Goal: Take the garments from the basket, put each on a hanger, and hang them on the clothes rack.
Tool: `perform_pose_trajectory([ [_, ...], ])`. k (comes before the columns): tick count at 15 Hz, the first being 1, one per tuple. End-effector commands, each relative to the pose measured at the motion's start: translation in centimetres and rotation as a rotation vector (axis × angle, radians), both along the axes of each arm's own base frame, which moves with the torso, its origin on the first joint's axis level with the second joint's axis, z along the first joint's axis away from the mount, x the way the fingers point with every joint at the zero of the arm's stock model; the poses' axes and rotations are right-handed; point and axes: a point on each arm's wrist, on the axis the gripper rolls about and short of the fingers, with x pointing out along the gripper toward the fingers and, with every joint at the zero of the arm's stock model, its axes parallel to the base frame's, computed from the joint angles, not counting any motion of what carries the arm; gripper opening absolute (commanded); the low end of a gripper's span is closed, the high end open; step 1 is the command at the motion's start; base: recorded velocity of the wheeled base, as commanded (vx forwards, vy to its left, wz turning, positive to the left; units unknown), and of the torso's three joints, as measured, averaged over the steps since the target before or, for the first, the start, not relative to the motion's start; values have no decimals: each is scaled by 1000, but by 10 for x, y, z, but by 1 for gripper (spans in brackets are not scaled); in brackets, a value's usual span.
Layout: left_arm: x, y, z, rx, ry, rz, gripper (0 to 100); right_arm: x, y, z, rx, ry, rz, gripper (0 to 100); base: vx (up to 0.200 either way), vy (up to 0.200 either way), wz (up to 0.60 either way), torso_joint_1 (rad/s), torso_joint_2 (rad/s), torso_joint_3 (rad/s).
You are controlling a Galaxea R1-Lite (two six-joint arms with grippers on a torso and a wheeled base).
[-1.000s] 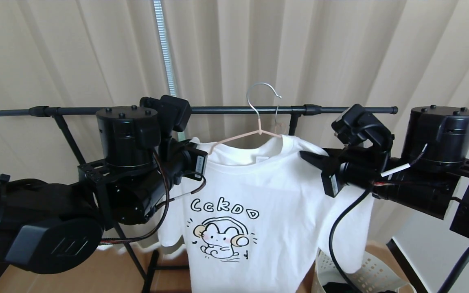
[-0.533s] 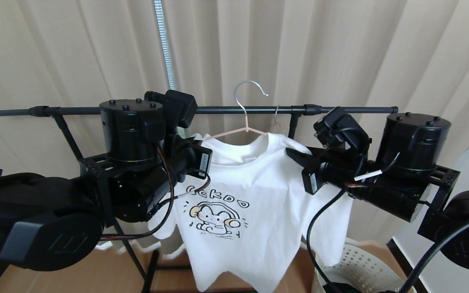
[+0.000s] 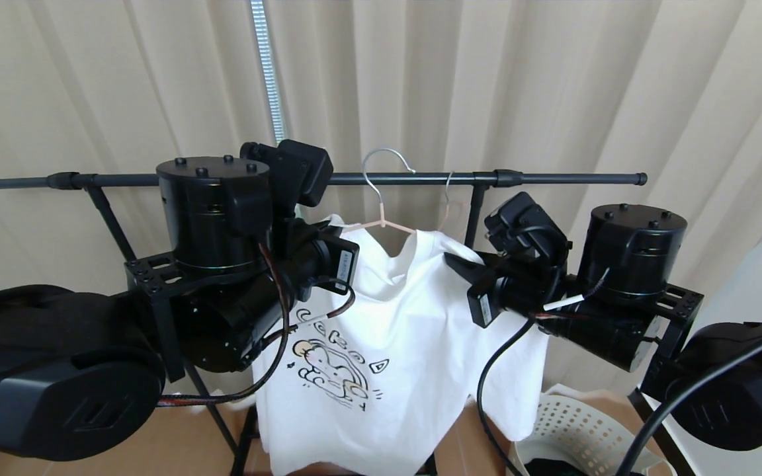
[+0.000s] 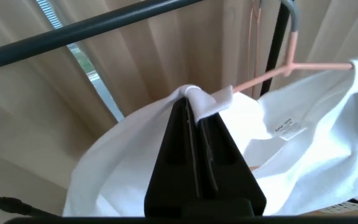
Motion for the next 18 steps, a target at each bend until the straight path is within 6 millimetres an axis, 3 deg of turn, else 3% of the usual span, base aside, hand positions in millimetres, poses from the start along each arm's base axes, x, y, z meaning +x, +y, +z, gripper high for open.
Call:
perform_pose_trajectory([
  [1, -2, -1, 4, -10, -11, -6, 0, 0, 5, -4, 4, 14, 11, 0, 0, 0, 0, 0, 0, 0],
  [6, -6, -10, 25, -56, -59, -37, 0, 0, 5, -1, 42, 23, -19, 0, 0, 0, 0, 0, 0, 0],
  [9, -8, -16, 24, -56, -51, -55, 0, -8, -2, -8, 98, 30, -75, 0, 0, 0, 0, 0, 0, 0],
  [11, -6, -19, 21, -49, -46, -57, 0, -3, 2, -16, 148, 28, -92, 0, 0, 0, 0, 0, 0, 0],
  [18, -2, -24, 10, -16, -23, -59, 0, -2, 5, -7, 212, -11, -147, 0, 0, 0, 0, 0, 0, 0],
])
